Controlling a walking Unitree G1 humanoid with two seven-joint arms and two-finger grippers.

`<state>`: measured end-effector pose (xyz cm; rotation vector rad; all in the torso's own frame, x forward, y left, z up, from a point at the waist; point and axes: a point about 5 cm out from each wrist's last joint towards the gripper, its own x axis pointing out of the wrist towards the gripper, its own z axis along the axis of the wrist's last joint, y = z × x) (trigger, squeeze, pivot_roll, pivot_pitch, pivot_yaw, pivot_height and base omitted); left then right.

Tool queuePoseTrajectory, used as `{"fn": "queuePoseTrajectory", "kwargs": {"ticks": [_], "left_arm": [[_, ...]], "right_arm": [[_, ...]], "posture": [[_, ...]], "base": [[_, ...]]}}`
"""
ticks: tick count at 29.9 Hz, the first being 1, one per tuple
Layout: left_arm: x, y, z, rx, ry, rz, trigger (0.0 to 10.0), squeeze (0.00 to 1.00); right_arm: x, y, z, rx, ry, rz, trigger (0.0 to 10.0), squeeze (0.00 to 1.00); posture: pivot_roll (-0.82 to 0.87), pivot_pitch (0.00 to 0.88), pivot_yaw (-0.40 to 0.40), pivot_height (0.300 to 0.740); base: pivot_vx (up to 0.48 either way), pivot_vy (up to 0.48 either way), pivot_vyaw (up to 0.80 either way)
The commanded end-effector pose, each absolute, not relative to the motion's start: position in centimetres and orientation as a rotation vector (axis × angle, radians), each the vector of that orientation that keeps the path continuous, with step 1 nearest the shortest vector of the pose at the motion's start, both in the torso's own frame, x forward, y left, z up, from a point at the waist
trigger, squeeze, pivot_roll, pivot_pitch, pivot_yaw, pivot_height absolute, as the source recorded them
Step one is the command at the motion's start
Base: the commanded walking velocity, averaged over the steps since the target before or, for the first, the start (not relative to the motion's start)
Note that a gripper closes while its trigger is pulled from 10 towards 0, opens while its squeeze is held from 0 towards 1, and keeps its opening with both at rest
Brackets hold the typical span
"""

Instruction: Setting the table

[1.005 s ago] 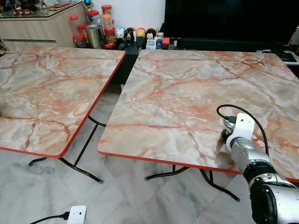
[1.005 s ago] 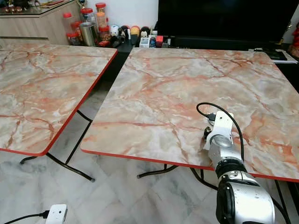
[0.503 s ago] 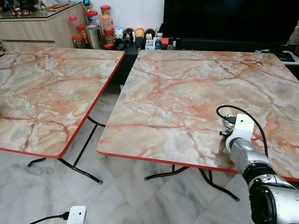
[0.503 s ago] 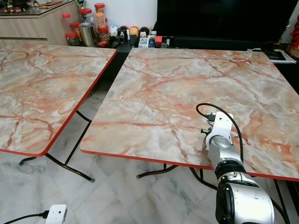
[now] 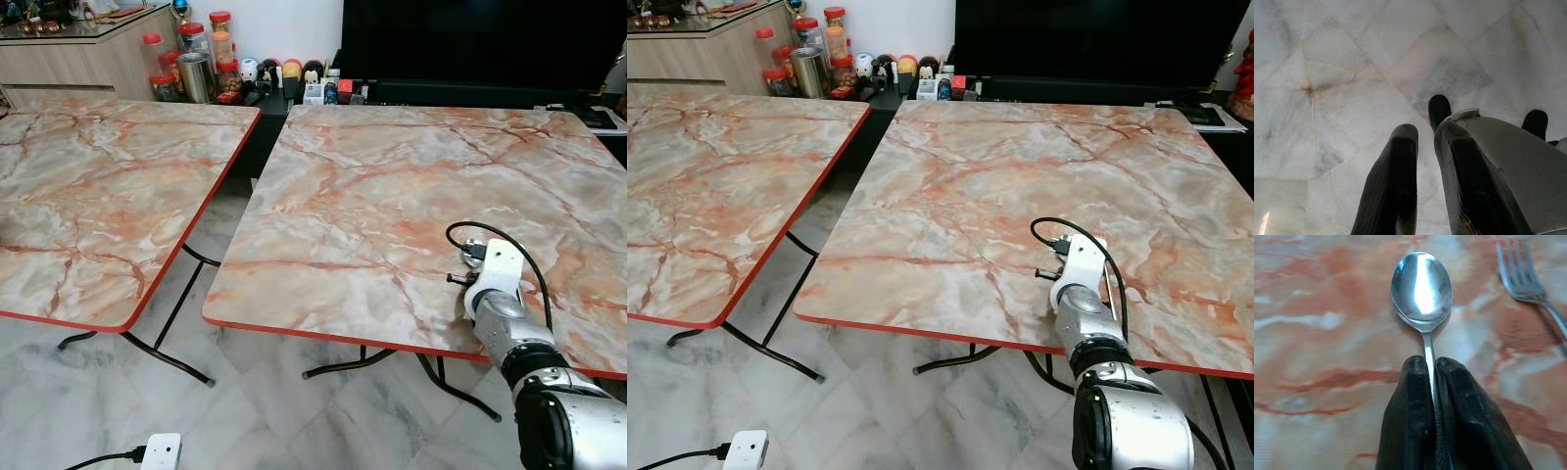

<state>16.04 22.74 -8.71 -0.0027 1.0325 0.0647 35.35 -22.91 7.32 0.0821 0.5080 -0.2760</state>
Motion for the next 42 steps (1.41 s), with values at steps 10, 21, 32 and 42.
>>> {"fn": "queuePoseTrajectory", "kwargs": {"ticks": [10, 21, 32, 42], "left_arm": [[15.9, 23.1, -8.7, 0.014, 1.029, 0.090, 10.0, 0.00], [15.9, 23.1, -8.7, 0.007, 1.026, 0.107, 10.0, 0.00], [15.8, 23.1, -8.7, 0.006, 1.027, 0.115, 10.0, 0.00], [15.7, 23.2, -8.8, 0.011, 1.027, 0.125, 10.0, 0.00]], "right_arm": [[37.9, -20.5, 13.0, 0.008, 0.134, -0.175, 10.0, 0.00], [38.1, -17.5, 17.3, -0.045, -0.154, -0.062, 10.0, 0.00], [37.7, -16.7, 17.3, -0.053, -0.172, -0.044, 10.0, 0.00], [37.5, -15.8, 17.2, -0.051, -0.175, -0.020, 10.0, 0.00]], "posture": [[-0.01, 0.000, 0.017, 0.740], [0.00, 0.000, 0.007, 0.740], [0.01, 0.000, 0.006, 0.740], [0.02, 0.000, 0.009, 0.740]], "base": [[0.000, 0.048, 0.00], [0.000, 0.480, 0.00], [0.000, 0.480, 0.00], [0.000, 0.480, 0.00]]}}
